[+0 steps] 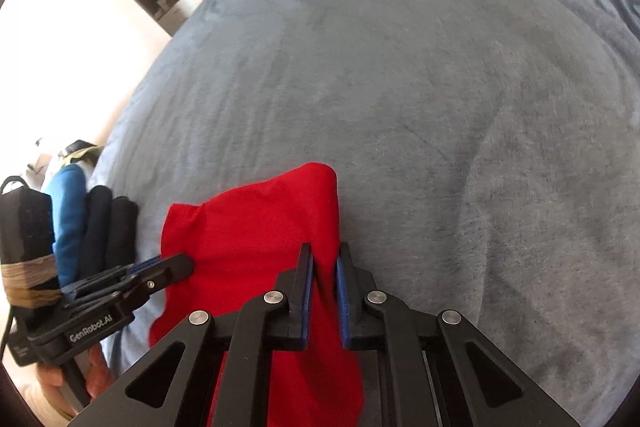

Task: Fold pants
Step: 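Grasp the folded shorts' edge with the left gripper while the right gripper grasps beside it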

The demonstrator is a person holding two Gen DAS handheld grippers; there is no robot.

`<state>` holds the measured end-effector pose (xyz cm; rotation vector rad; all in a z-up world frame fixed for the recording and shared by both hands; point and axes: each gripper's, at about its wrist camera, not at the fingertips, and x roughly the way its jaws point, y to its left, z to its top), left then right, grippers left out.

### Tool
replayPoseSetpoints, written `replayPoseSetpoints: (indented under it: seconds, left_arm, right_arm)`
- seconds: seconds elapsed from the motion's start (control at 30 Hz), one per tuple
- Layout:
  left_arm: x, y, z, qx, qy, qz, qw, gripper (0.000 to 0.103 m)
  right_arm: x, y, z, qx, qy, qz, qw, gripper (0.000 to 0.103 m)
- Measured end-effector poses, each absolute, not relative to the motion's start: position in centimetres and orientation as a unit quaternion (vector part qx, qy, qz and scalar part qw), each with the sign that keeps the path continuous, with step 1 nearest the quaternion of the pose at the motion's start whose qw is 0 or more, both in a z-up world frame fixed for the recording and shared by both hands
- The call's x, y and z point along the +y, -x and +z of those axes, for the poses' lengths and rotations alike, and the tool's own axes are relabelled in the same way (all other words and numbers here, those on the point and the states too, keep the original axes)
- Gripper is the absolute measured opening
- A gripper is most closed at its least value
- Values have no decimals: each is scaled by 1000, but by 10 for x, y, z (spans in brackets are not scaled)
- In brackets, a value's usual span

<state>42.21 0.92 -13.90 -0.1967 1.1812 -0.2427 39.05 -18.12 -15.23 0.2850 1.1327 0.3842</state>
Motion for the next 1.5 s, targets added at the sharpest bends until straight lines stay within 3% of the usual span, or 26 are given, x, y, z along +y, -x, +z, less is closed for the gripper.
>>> replayPoseSetpoints:
  seconds: [0.03, 0.07, 0.17, 0.23, 0.53, 0.8, 1.07, 1.33, 1.5]
  left_arm:
    - [12, -423, -139, 555, 90, -106, 820, 45]
    - [15, -423, -138, 554, 87, -95, 822, 49]
    - [23, -413, -118, 536, 55, -51, 841, 52]
    - [22, -402, -103, 525, 42, -55, 849, 58]
    - [-2, -358, -105, 575, 77, -145, 801, 59]
    - [-7, -332, -141, 617, 44, -115, 777, 59]
    - [3, -318, -129, 621, -13, -97, 778, 59]
    - [18, -330, -91, 570, 45, -115, 813, 59]
    - [8, -357, -98, 557, 78, -127, 817, 59]
  right_arm:
    - [-181, -392, -158, 538, -133, 174, 814, 12]
    - [-180, -393, -162, 543, -130, 169, 812, 13]
    - [-183, -388, -161, 543, -114, 139, 820, 33]
    - [-188, -381, -154, 535, -97, 116, 831, 36]
    - [-204, -329, -119, 537, -121, 141, 823, 41]
    - [-200, -301, -146, 586, -113, 155, 788, 41]
    - [-202, -292, -155, 601, -52, 132, 786, 41]
    - [-202, -293, -119, 563, -64, 127, 814, 41]
    - [-202, -309, -119, 547, -109, 151, 816, 41]
